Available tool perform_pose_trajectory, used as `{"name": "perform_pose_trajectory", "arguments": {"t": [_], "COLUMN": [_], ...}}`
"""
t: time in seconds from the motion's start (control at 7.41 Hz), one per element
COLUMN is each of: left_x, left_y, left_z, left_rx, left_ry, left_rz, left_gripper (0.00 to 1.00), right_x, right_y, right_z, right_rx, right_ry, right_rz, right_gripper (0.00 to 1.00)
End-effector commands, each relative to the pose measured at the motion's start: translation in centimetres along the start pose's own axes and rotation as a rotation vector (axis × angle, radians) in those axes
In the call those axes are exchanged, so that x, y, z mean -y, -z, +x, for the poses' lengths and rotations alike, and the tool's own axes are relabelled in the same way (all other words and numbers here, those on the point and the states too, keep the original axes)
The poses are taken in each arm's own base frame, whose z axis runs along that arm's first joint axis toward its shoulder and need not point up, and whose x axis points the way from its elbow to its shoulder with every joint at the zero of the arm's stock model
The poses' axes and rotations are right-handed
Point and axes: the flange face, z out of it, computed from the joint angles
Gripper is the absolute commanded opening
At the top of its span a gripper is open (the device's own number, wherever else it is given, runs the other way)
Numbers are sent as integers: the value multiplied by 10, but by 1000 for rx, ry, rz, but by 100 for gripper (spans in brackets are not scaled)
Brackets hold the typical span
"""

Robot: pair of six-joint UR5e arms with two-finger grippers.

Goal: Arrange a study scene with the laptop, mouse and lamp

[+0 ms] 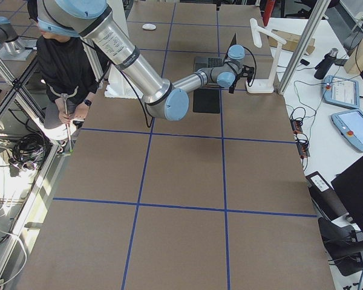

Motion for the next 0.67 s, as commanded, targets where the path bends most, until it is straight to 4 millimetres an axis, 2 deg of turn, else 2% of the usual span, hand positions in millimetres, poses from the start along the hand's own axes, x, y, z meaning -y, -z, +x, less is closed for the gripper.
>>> {"name": "perform_pose_trajectory", "arguments": {"t": [0.0, 0.27, 0.4, 0.54], "left_x": [-41, -98, -131, -173], "left_y": [-25, -45, -51, -58], "left_z": [-46, -95, -118, -146], "left_rx": [-23, -42, -68, -94], "left_ry": [-59, -26, 17, 82], "left_rz": [40, 73, 104, 128], "left_gripper": [100, 100, 100, 100], "right_x": [6, 12, 12, 11], "right_y": [23, 65, 83, 95], "right_z": [44, 106, 126, 142], "right_rx": [-5, -81, -151, -223], "right_ry": [-20, -43, -12, 43], "right_rz": [12, -34, -42, -65], "right_gripper": [100, 100, 100, 100]}}
